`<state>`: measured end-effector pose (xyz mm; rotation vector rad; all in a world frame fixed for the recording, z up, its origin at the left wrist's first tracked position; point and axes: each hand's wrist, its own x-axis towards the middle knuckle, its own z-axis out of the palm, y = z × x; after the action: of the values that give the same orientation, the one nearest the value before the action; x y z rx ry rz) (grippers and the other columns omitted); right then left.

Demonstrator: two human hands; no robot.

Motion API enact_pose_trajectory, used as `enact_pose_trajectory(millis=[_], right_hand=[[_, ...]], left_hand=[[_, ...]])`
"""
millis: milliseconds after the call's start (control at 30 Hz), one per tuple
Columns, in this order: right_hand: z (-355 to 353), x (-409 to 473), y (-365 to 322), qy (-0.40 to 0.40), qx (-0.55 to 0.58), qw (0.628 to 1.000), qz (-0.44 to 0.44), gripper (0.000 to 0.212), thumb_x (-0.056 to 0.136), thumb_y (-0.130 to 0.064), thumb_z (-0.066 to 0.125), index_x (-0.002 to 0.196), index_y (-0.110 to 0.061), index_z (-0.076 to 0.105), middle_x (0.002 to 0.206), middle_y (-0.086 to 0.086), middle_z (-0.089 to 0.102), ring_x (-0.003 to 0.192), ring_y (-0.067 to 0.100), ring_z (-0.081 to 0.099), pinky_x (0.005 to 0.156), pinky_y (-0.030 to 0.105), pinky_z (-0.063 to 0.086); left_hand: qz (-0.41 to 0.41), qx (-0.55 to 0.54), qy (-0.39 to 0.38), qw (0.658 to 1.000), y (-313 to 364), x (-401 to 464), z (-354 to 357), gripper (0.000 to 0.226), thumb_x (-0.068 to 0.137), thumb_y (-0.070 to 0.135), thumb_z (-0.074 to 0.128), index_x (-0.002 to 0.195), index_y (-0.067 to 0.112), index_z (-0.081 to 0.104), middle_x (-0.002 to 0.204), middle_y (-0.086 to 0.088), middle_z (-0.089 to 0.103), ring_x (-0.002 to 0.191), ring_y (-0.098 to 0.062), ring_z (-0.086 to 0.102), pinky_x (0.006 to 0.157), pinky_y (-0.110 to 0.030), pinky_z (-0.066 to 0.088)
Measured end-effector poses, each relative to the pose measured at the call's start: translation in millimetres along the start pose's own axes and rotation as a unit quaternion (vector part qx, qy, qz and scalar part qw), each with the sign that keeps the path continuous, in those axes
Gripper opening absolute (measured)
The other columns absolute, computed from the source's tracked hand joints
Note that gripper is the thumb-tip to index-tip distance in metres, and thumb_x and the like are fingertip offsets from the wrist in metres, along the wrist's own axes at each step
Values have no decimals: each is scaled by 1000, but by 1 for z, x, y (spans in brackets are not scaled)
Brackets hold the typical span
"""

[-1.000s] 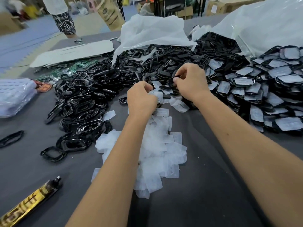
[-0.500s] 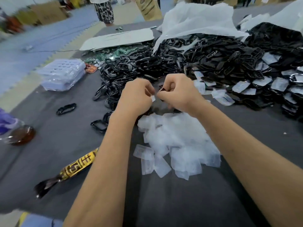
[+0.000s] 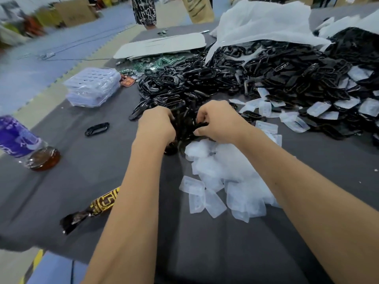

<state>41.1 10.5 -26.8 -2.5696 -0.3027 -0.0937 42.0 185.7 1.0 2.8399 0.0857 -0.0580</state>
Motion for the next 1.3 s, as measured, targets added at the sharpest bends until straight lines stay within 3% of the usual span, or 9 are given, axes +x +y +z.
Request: enact_pose_trajectory(millis=[133, 267, 367, 433, 533, 733, 900, 1133, 1300], right_hand=[[-5, 0, 14, 79, -1, 994, 75, 25, 83, -30, 86, 87, -10, 71, 87, 10, 72, 86, 28, 66, 74, 35, 53], [-19, 1, 28, 98, 18, 990, 97, 23, 90, -29, 80, 87, -6, 77, 77, 14, 74, 80, 30, 72, 80, 38, 60], [-26, -4, 36, 137, 113, 979, 104, 12, 93, -18, 77, 91, -6, 76, 73, 12, 74, 69, 24, 75, 78, 45, 63], [-28, -10, 41, 174, 167, 964, 109, 7, 93, -14, 74, 90, -8, 76, 65, 4, 71, 58, 13, 71, 69, 39, 65], [-29, -18, 47, 211, 186, 953, 112, 14, 96, -14, 67, 90, -13, 79, 59, -6, 67, 52, 1, 62, 62, 22, 54], [-37, -39, 63, 187, 415, 882, 117, 26, 103, 0, 49, 119, -7, 68, 74, 5, 75, 53, 12, 59, 44, 22, 41], [-33, -55, 74, 189, 491, 847, 83, 6, 104, -2, 56, 108, -6, 55, 92, 15, 79, 57, 19, 66, 46, 23, 43], [-32, -58, 77, 212, 520, 824, 74, 7, 98, -2, 66, 97, -7, 71, 78, 12, 76, 53, 16, 57, 46, 21, 41], [-32, -59, 76, 219, 509, 829, 72, 3, 97, -3, 69, 99, -4, 71, 77, 11, 76, 52, 15, 56, 45, 21, 41]], left_hand=[[10, -96, 101, 990, 20, 9, 25, 24, 82, 8, 72, 103, 20, 76, 105, -9, 71, 95, -30, 67, 76, -34, 52], [3, -210, 177, 962, 33, 16, 50, 31, 83, 17, 83, 111, 14, 71, 107, -5, 70, 103, -25, 64, 90, -35, 50], [-9, -287, 249, 925, 36, 19, 55, 22, 82, 22, 85, 91, 18, 65, 88, 5, 66, 89, -17, 64, 76, -24, 45], [-23, -342, 284, 896, 38, 19, 54, 21, 83, 23, 84, 85, 21, 63, 78, 11, 64, 78, -11, 64, 69, -16, 43], [-26, -413, 300, 860, 46, 18, 50, 14, 86, 25, 81, 84, 19, 68, 74, 10, 68, 70, -5, 66, 72, -23, 53], [74, -545, 89, 830, 73, 12, 56, 16, 91, 4, 72, 101, 15, 67, 71, -3, 67, 58, -16, 70, 63, -37, 62], [88, -607, -18, 790, 84, 5, 69, 28, 94, -12, 61, 105, 14, 67, 80, -1, 68, 66, -12, 71, 71, -25, 60], [92, -636, -50, 765, 88, -1, 75, 29, 87, -12, 71, 109, 7, 68, 98, -17, 77, 85, -33, 79, 78, -37, 64], [86, -656, -58, 748, 88, -4, 75, 18, 87, -9, 74, 100, 3, 70, 89, -15, 79, 85, -34, 79, 73, -32, 64]])
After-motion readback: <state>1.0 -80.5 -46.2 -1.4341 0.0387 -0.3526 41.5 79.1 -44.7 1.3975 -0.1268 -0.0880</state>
